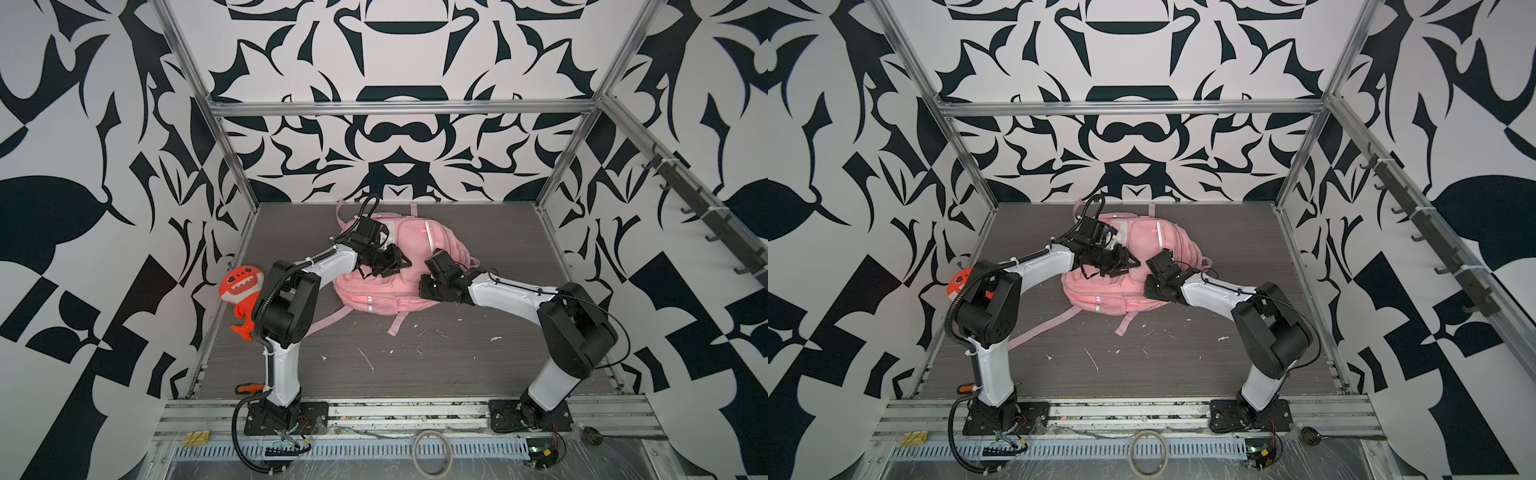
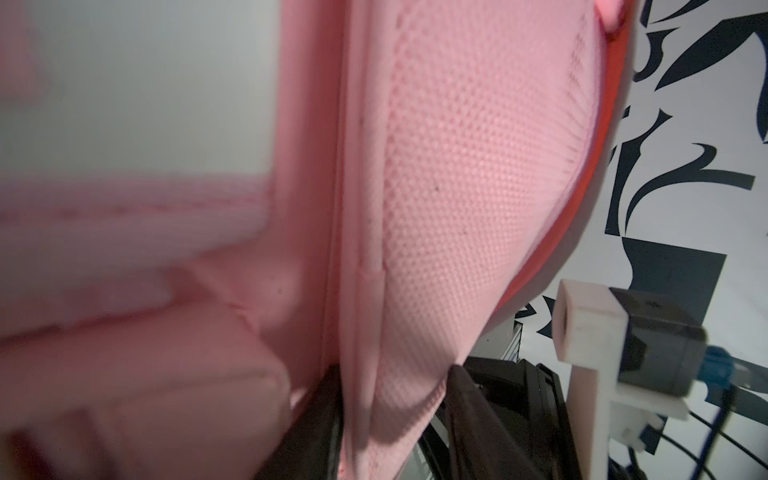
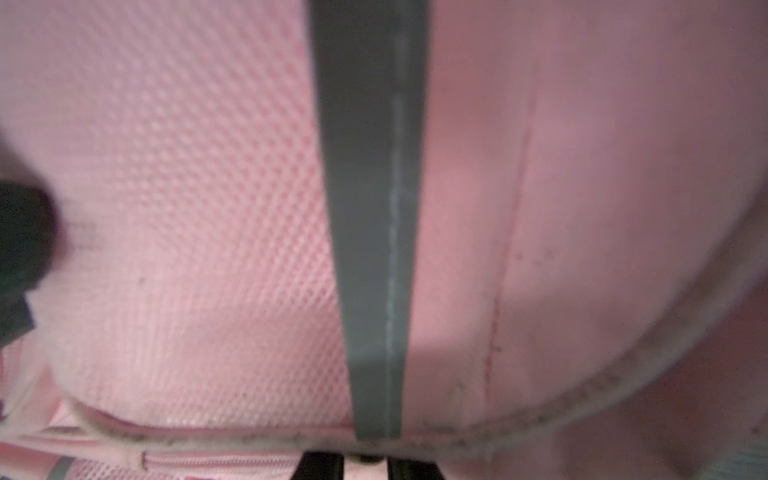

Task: Pack the student bag
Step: 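Grasp the main compartment zipper pull with right gripper while left holds the bag edge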

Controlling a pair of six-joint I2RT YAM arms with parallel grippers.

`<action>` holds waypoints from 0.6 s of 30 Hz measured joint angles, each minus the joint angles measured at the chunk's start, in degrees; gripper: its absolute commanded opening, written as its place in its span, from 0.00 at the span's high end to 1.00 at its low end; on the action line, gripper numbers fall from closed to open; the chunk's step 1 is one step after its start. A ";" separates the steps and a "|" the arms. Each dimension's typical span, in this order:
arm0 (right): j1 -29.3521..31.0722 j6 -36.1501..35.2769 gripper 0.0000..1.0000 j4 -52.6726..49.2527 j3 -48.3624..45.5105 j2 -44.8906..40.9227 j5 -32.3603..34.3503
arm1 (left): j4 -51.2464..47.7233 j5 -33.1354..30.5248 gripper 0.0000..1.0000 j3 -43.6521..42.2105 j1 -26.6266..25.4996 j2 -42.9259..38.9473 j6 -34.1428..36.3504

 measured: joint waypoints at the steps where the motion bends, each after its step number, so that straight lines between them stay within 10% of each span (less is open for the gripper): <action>1: 0.00 -0.17 0.93 -0.11 0.00 -0.11 0.11 | 0.15 0.00 0.61 -0.11 0.07 0.00 -0.02; 11: -0.37 -7.50 1.00 0.74 -5.11 -8.74 -1.05 | 1.46 2.73 0.53 -1.11 -0.02 -0.52 0.31; 18: -1.11 -11.72 1.00 -2.89 -5.33 -10.91 -1.42 | -4.81 1.86 1.00 3.23 -1.16 2.14 2.99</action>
